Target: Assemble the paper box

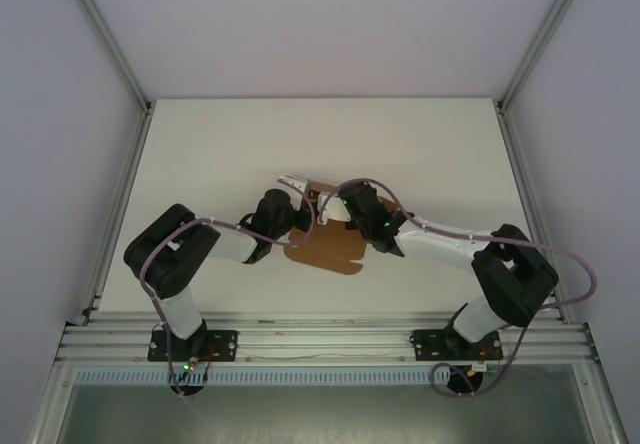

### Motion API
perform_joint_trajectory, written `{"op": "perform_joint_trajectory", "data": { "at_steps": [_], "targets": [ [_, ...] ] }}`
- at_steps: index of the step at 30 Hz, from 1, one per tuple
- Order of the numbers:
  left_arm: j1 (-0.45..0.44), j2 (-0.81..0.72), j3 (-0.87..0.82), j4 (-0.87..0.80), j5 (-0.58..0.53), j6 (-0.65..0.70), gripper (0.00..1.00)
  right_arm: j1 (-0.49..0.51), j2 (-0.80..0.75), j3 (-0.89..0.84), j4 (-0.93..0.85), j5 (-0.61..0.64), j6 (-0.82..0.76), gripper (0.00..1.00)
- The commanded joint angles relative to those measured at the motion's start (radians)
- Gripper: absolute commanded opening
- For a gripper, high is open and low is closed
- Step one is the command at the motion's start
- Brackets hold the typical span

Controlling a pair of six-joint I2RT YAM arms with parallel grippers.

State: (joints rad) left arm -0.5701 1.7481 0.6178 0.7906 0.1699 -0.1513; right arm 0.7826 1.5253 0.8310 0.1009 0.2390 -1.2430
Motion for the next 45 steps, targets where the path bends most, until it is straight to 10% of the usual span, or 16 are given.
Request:
{"op": "perform_joint_trajectory", "data": {
  "at_steps": [1,8,21,32,37,39,45],
  "targets": [
    [-0.005,-0.015,-0.036,0.1,0.024,0.016,0.45,0.017,0.034,-0.031,0.022,-0.038,-0.028,0.0],
    [-0.005,-0.094,-0.08,-0.009,-0.039,0.012,0.53,0.02,0.033,-0.077,0.155,0.02,-0.103,0.0],
    [0.122,-0.351,-0.274,-0.045,0.003,-0.143,0.99,0.038,0.07,-0.111,0.258,0.122,-0.25,0.0],
    [0.207,-0.303,-0.141,-0.195,-0.058,-0.178,1.0,0.038,0.061,-0.081,0.195,0.098,-0.192,0.0],
    [0.207,-0.181,-0.051,-0.197,0.139,-0.109,0.79,0.038,0.062,-0.074,0.186,0.098,-0.18,0.0],
    [0.205,-0.149,-0.059,-0.126,0.235,-0.091,0.56,0.037,0.064,-0.07,0.181,0.097,-0.17,0.0],
    [0.194,-0.023,-0.024,0.056,0.474,-0.103,0.45,0.034,0.067,-0.052,0.153,0.094,-0.17,0.0]
  ]
}}
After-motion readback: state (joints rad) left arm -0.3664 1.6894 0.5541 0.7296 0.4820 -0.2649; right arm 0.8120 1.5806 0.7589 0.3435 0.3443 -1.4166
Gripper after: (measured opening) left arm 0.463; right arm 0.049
